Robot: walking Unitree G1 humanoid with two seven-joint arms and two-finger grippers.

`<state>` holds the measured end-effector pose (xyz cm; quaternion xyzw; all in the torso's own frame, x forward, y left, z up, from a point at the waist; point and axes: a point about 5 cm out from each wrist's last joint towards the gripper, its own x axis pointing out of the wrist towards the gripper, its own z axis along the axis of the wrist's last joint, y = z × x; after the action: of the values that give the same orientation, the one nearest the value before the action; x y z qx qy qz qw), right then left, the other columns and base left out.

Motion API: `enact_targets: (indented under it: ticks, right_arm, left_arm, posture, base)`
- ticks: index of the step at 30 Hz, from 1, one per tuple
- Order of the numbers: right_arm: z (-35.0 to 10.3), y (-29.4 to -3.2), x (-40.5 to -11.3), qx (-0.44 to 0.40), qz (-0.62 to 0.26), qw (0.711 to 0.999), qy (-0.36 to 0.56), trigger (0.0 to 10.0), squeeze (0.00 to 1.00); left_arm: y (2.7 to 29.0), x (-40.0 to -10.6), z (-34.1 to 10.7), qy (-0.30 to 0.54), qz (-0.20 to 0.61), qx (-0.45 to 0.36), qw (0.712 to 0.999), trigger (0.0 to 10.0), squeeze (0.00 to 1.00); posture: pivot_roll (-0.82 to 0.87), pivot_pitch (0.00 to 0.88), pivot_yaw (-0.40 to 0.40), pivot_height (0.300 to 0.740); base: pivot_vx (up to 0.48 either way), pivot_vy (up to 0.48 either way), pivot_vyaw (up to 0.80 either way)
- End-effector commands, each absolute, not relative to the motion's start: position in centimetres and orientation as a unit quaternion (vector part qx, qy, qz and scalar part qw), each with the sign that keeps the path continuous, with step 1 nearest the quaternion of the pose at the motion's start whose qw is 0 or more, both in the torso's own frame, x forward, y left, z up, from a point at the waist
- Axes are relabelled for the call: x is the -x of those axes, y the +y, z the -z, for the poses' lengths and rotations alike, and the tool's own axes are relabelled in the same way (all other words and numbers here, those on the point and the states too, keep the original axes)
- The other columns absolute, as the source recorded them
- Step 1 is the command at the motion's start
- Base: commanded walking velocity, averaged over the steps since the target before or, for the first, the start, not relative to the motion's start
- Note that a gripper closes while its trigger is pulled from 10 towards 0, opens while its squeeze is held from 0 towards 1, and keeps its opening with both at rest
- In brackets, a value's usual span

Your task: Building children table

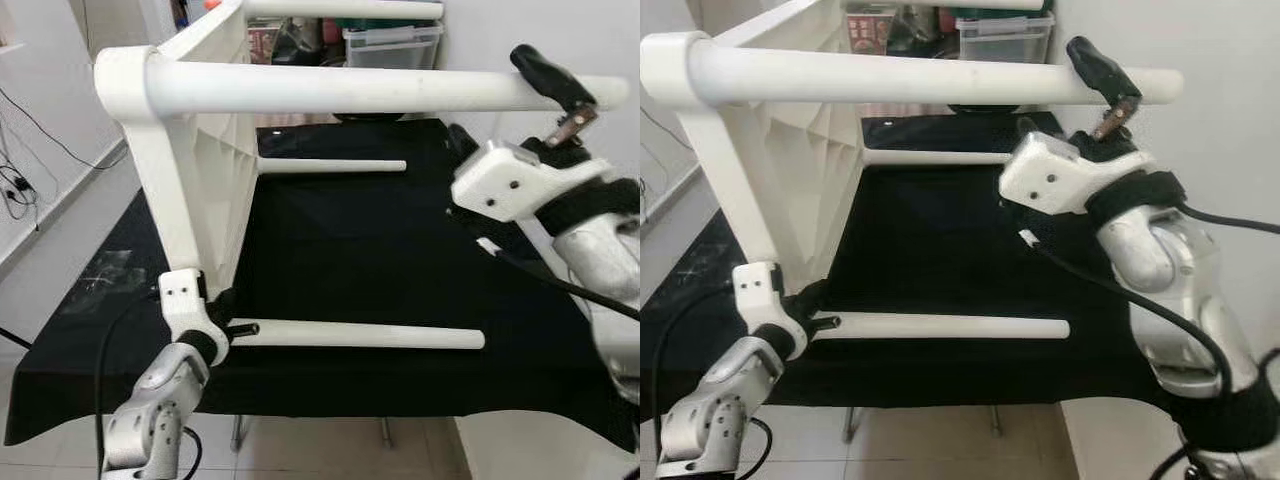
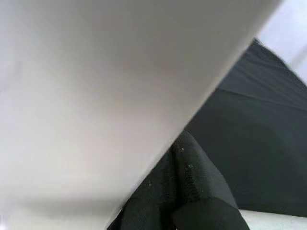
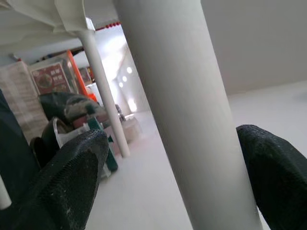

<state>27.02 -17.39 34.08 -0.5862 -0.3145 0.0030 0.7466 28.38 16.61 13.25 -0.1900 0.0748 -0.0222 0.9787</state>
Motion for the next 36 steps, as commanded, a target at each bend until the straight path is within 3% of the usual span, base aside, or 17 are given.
enact_targets:
  ticks: [1,5,6,7,8,20,29,36]
  right_arm:
    - [-34.0,-16.9,-27.3,0.589,-0.007,0.743,-0.318,10.0,0.0]
    - [-34.0,-16.8,-27.4,0.588,-0.013,0.743,-0.318,9.6,0.0]
    - [-34.0,-16.7,-27.5,0.588,-0.015,0.744,-0.317,1.7,0.0]
    - [-34.0,-16.7,-27.5,0.588,-0.016,0.744,-0.317,1.7,0.0]
    - [-33.9,-16.7,-27.5,0.587,-0.017,0.745,-0.316,0.0,0.0]
    - [-33.8,-16.6,-27.7,0.584,-0.021,0.748,-0.314,0.0,0.0]
    - [-33.4,-16.8,-27.7,0.582,-0.023,0.753,-0.306,0.0,0.0]
    - [-33.1,-16.9,-27.8,0.582,-0.024,0.757,-0.296,0.0,0.0]
  left_arm:
    - [18.1,-28.2,-12.4,0.087,-0.011,0.189,0.978,10.0,0.0]
    - [19.0,-28.2,-12.2,0.089,-0.028,0.193,0.977,10.0,0.0]
    - [19.3,-28.2,-12.1,0.09,-0.033,0.195,0.976,10.0,0.0]
    - [19.4,-28.2,-12.1,0.091,-0.036,0.197,0.976,10.0,0.0]
    - [19.4,-28.2,-12.0,0.093,-0.037,0.203,0.974,10.0,0.0]
    - [20.4,-28.6,-11.8,0.088,-0.051,0.215,0.971,10.0,0.0]
    - [25.2,-29.9,-14.2,0.025,-0.116,0.199,0.973,10.0,0.0]
    - [26.4,-30.3,-15.7,-0.004,-0.13,0.199,0.971,10.0,0.0]
  posture:
    - [-0.12,0.029,-0.021,0.74]
    - [-0.12,0.031,-0.026,0.74]
    - [-0.12,0.032,-0.028,0.74]
    - [-0.12,0.031,-0.028,0.74]
    - [-0.12,0.031,-0.029,0.74]
    - [-0.12,0.025,-0.028,0.74]
    - [-0.13,0.029,-0.024,0.74]
    - [-0.12,0.031,-0.023,0.74]
  base:
    - [0.0,0.0,0.0]
    - [0.0,0.0,0.0]
    - [0.0,0.0,0.0]
    - [0.0,0.0,0.0]
    - [0.0,0.0,0.0]
    - [0.0,0.0,0.0]
    - [0.0,0.0,0.0]
    - [0.0,0.0,0.0]
